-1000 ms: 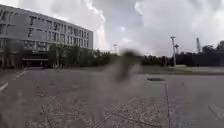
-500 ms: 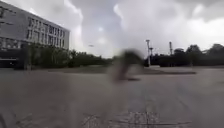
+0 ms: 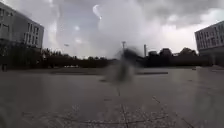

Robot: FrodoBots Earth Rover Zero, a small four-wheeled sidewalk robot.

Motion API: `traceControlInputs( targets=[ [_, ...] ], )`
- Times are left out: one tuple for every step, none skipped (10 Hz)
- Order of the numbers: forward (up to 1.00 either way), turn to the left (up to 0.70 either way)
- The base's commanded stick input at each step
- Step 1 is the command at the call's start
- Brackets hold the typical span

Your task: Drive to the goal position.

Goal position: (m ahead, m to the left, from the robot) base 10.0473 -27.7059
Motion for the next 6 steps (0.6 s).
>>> traceControlInputs(
  targets=[
    [0.00, -0.66],
    [0.00, -0.66],
    [0.00, -0.66],
    [0.00, -0.66],
    [0.00, -0.66],
    [0.00, -0.66]
  ],
)
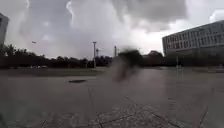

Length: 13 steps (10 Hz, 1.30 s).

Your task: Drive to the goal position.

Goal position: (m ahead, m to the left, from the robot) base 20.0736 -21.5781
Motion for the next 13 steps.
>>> traceControlInputs(
  targets=[
    [0.00, -0.66],
    [0.00, -0.66],
    [0.00, -0.66],
    [0.00, -0.65],
    [0.00, -0.65],
    [0.00, -0.65],
    [0.00, -0.65],
    [0.00, -0.65],
    [0.00, -0.65],
    [0.00, -0.65],
    [0.00, -0.65],
    [0.00, -0.65],
    [0.00, -0.65]
  ],
)
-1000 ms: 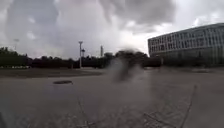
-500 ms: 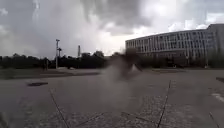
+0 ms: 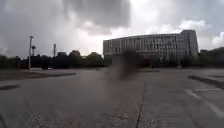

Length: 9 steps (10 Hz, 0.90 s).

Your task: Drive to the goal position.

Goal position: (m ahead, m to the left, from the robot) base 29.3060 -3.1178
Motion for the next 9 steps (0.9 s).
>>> traceControlInputs(
  targets=[
    [0.00, -0.65],
    [0.00, -0.66],
    [0.07, -0.33],
    [0.31, -0.04],
    [0.62, 0.00],
    [0.70, 0.00],
    [0.70, 0.00],
    [0.70, 0.00],
    [0.70, 0.00]
  ],
)
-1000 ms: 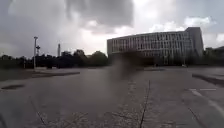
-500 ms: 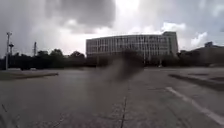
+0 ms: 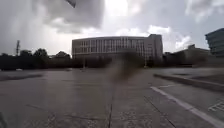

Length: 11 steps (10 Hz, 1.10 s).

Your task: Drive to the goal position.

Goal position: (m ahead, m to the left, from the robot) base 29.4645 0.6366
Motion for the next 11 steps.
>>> traceControlInputs(
  targets=[
    [0.70, 0.00],
    [0.70, 0.00],
    [0.70, -0.10],
    [0.70, -0.31],
    [0.70, -0.31],
    [0.70, -0.30],
    [0.70, -0.31],
    [0.70, -0.25],
    [0.70, -0.13],
    [0.70, 0.00],
    [0.70, 0.00]
  ],
)
